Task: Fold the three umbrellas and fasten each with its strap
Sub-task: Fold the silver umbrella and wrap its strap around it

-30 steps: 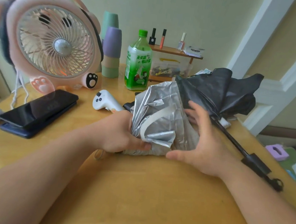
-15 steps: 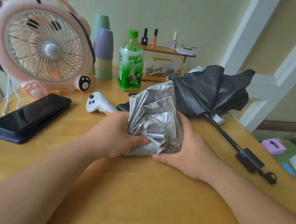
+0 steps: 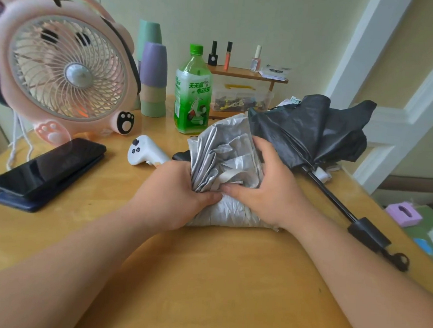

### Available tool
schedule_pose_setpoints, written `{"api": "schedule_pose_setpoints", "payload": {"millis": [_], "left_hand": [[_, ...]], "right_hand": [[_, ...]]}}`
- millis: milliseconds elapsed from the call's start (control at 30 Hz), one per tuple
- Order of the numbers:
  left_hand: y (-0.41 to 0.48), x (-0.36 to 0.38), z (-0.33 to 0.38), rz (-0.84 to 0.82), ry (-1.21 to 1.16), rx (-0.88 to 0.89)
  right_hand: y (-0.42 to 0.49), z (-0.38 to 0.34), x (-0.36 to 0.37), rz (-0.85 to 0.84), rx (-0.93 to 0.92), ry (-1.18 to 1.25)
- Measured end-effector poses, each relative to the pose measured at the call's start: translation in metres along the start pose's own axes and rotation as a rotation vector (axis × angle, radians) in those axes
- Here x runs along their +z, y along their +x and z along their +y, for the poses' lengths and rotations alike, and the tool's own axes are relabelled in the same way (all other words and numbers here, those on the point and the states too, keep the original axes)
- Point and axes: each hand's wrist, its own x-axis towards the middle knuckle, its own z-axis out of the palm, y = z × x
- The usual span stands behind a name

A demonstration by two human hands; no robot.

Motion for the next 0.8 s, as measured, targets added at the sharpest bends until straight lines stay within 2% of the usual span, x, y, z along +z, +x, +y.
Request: {"api": "schedule_pose_setpoints", "payload": {"millis": [267, 333, 400, 467, 500, 533, 600, 800], "left_hand": [[-0.002, -0.002, 0.001, -0.027, -0.032, -0.068], [-0.002, -0.003, 0.002, -0.039, -0.028, -0.074], [-0.001, -0.004, 0.002, -0.049, -0.029, -0.081], [-0.001, -0.003, 0.003, -0.048, -0.033, -0.089], [-0.001, -0.002, 0.004, -0.044, -0.037, -0.093], [-0.001, -0.001, 0.004, -0.036, -0.041, -0.097], [-0.003, 0.0, 0.004, -0.013, -0.045, -0.09], [-0.006, 0.001, 0.003, -0.002, -0.047, -0.035]], "right_hand": [[-0.011, 0.001, -0.012, 0.412, 0.097, 0.344], [-0.013, 0.002, -0.021, 0.327, 0.143, 0.399], [-0.018, 0.002, -0.029, 0.016, 0.197, 0.364], [-0.021, -0.001, -0.032, -0.297, 0.223, 0.098], [-0.02, -0.003, -0.03, -0.355, 0.218, -0.091], [-0.016, -0.005, -0.026, -0.348, 0.198, -0.239], [-0.007, -0.011, -0.017, -0.278, 0.156, -0.339], [0.004, -0.002, -0.011, -0.179, 0.087, -0.068]]}}
